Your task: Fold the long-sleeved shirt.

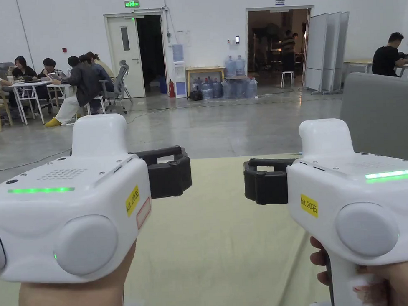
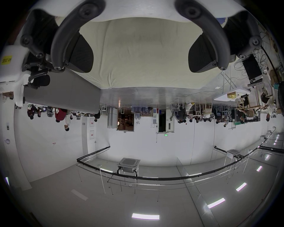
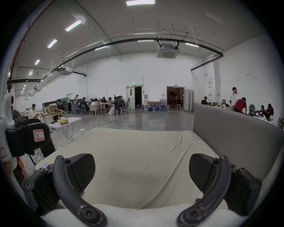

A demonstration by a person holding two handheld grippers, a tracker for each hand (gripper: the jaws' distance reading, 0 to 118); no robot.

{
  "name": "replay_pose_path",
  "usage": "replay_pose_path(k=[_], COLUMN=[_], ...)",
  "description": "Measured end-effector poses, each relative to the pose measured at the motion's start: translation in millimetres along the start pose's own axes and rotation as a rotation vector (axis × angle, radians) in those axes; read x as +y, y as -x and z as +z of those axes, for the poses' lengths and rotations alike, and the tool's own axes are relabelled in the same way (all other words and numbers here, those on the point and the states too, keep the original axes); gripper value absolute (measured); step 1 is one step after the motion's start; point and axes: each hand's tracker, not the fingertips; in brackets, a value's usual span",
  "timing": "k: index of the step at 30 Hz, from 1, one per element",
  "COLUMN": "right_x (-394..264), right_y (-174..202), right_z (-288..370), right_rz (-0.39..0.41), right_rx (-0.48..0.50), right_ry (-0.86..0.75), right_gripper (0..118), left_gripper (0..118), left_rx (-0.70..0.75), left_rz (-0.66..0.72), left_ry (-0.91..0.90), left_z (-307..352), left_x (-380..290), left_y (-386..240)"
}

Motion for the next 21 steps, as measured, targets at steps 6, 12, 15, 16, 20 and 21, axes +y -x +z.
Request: replay_pose_path(k=[6,12,15,16,20,21], right_x=[-1.1,-1.2,1.2,2.2,2.9,3.1], right_y=[0.1,2.5,-0.1,-0.7,-0.9,-0.9], right_z=[0.7,4.5,7.1,7.0,6.6,6.3], right_rz=[-0.01,-0.023,-0.063,-0.068,-0.048,-0.037], right_rx=[0.02,-0.006,0.018,0.02,0.008,0.011], right_ry=[0.004,-0.032,-0.035,-0.03,-0.022,-0.019], right_gripper=[118,118,118,118,118,118], left_gripper=[118,118,118,118,118,118], left_rx=[0.001,-0.002,-0.003,-0.004,-0.008,-0.008], left_rz=[-0.002,-0.008,-0.01,-0.011,-0.007,-0.008], left_ry=[0.003,0.003,0.003,0.005,0.009,0.01], left_z=[0.0,0.6,0.8,0.4,-0.1,0.0], left_x=[0.0,0.7,0.8,0.7,0.1,0.0], left_y=[-0.5,-2.7,-3.4,-3.6,-3.8,-3.8])
